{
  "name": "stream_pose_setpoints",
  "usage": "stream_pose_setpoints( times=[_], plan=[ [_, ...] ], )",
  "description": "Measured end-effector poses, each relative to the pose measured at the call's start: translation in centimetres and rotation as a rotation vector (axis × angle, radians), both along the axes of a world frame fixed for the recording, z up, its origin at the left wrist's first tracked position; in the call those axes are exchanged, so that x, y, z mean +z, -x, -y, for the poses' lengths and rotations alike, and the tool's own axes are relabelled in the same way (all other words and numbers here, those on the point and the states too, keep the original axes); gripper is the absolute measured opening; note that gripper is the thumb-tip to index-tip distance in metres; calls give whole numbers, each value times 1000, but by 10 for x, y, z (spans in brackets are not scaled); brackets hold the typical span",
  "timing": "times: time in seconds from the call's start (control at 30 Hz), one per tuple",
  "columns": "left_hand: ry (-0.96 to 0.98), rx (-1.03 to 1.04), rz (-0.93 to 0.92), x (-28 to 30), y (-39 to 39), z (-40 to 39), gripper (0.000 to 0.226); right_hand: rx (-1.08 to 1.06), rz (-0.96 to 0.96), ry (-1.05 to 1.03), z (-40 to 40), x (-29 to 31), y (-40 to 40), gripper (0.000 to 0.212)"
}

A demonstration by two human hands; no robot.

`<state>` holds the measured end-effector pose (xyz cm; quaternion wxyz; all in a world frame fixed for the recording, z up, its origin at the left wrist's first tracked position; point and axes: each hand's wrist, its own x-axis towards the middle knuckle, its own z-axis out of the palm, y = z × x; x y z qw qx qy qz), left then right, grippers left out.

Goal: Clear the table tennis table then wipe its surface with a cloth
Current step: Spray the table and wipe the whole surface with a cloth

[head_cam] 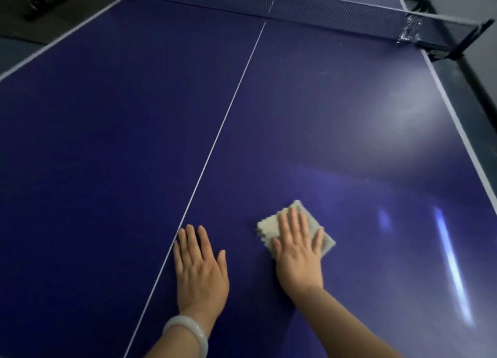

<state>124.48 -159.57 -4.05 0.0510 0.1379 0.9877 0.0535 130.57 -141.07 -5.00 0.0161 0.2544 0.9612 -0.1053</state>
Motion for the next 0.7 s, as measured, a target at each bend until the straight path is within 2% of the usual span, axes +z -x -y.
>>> stream_pose_setpoints(
  times=[0.07, 0.2, 0.33, 0.43, 0.57, 0.63, 0.7],
  plan=[
    [9, -12, -9, -1, -2, -2, 71, 190, 32, 22, 19, 5, 37, 60],
    [8, 7, -23, -4, -1, 0, 70, 355, 64, 95, 35, 14, 108, 57],
    [-12, 6, -39, -7, -1, -1, 69, 460, 80, 57, 11, 15, 150, 56],
    [-17, -3, -33, -7, -1, 0, 68, 212, 53, 50, -60, 11, 144, 56],
    [-24, -2, 8, -2, 0, -2, 68, -358, 3, 95, -151, 11, 62, 55],
    [-22, 1, 25, 0, -1, -3, 68, -586, 8, 76, -149, 10, 29, 55],
    [-20, 0, 16, 0, -1, -2, 69, -644, -32, 49, -118, 4, 22, 55]
  ],
)
